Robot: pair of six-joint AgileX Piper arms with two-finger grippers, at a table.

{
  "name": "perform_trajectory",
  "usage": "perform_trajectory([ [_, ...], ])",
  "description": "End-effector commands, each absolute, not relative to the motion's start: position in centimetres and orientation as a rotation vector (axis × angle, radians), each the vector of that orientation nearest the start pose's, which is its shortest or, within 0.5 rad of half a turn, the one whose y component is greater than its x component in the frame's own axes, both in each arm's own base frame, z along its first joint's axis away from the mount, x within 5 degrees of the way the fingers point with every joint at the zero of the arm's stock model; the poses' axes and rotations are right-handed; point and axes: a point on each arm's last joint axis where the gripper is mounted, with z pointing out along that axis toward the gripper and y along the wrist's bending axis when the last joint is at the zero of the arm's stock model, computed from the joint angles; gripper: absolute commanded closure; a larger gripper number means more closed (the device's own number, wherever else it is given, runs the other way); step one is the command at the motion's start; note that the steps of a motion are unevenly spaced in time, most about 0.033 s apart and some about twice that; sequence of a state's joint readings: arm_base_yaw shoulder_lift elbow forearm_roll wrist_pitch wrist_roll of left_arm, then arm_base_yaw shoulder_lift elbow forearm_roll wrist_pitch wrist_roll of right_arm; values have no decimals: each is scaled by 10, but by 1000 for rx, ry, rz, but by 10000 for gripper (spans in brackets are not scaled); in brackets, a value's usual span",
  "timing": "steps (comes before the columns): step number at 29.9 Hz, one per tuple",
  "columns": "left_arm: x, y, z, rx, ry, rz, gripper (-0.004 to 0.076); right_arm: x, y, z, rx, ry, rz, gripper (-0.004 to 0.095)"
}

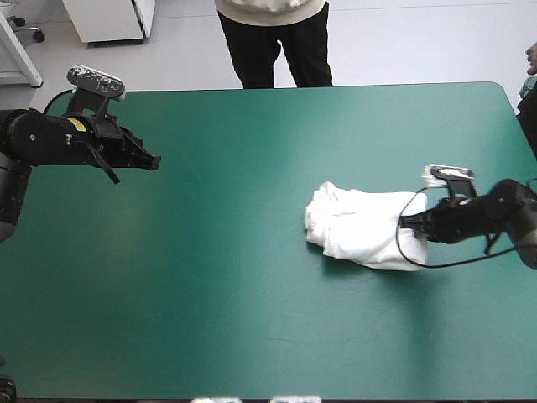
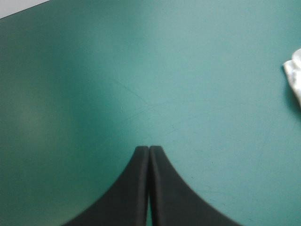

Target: Fold the cloth

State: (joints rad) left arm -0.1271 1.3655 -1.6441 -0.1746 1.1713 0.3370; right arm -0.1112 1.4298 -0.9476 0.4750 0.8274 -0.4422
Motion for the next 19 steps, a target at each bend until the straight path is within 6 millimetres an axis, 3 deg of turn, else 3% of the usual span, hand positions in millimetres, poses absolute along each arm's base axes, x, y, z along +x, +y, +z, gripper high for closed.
perform_trajectory([
  [1, 256, -48, 473, 505, 2199, -140, 733, 248, -41, 274, 121, 2583, 236, 905],
  [7, 256, -48, 473, 501, 2189, -127, 733, 220, -82, 284, 358, 2525, -13, 905],
  [12, 257, -48, 474, 499, 2182, -128, 733, 223, -87, 282, 366, 2514, -38, 851],
  [14, 257, -48, 474, 499, 2182, -128, 733, 224, -87, 280, 367, 2521, -34, 744],
  [19, 252, -47, 478, 474, 2169, -129, 733, 223, -79, 289, 365, 2461, 52, 284],
])
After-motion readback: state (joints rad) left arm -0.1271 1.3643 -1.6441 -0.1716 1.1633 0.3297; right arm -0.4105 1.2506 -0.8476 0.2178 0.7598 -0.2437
